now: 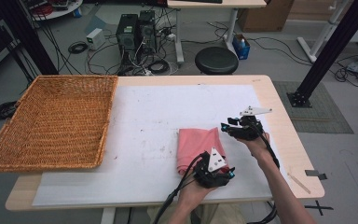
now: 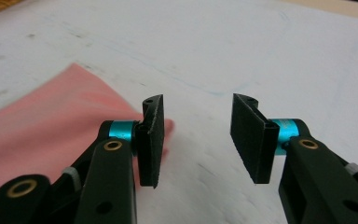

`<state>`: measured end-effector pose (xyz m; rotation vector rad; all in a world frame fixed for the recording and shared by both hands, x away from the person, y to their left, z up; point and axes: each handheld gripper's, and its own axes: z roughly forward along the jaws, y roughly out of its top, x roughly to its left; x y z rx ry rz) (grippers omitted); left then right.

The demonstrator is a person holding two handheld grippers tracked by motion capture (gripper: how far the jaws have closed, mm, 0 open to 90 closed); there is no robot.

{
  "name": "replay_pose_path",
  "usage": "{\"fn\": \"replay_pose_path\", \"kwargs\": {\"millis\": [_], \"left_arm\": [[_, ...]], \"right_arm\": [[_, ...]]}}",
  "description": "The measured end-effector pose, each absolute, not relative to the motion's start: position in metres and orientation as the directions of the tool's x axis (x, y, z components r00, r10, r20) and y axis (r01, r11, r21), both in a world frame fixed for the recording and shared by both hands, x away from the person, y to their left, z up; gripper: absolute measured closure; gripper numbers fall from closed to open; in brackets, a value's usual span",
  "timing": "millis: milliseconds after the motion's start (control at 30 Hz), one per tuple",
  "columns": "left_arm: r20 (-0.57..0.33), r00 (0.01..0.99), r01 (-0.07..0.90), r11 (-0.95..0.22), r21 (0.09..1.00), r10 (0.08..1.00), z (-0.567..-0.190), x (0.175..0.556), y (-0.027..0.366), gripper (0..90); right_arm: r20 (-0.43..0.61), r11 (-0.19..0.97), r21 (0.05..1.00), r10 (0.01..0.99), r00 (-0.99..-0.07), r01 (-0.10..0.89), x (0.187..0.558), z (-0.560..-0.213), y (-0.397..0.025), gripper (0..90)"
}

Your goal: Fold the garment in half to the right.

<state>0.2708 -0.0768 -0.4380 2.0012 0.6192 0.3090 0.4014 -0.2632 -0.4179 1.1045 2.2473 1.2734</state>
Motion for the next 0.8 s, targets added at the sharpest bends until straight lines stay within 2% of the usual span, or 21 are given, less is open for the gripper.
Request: {"fn": "replay_pose_path", "kwargs": {"millis": [100,300,367,467,567,633,800], "left_arm": [[-0.028,0.86,0.281,-0.429,0.859,0.509,-0.441,0.266,-0.083,49.8],[-0.042,0.877,0.277,-0.433,0.858,0.478,-0.446,0.255,-0.087,49.2],[-0.038,0.898,0.258,-0.454,0.853,0.438,-0.445,0.252,-0.086,50.0],[-0.008,0.886,0.228,-0.42,0.878,0.464,-0.437,0.249,-0.075,49.9],[0.017,0.855,0.21,-0.377,0.902,0.518,-0.427,0.249,-0.05,50.0],[0.029,0.82,0.217,-0.359,0.908,0.571,-0.422,0.253,-0.029,50.0],[-0.003,0.708,0.276,-0.272,0.922,0.706,-0.418,0.264,0.023,52.5]], "right_arm": [[0.061,0.343,0.82,0.743,-0.666,0.458,0.402,-0.423,-0.25,55.0],[0.054,0.362,0.765,0.789,-0.612,0.533,0.41,-0.44,-0.245,54.8],[0.013,0.396,0.745,0.796,-0.605,0.537,0.41,-0.442,-0.246,54.8],[-0.033,0.42,0.731,0.809,-0.587,0.537,0.407,-0.443,-0.249,54.7],[-0.01,0.381,0.762,0.816,-0.578,0.524,0.399,-0.437,-0.255,54.2],[-0.005,0.363,0.784,0.816,-0.579,0.504,0.392,-0.432,-0.258,54.2],[0.027,0.33,0.82,0.795,-0.606,0.468,0.369,-0.421,-0.262,53.3]]}}
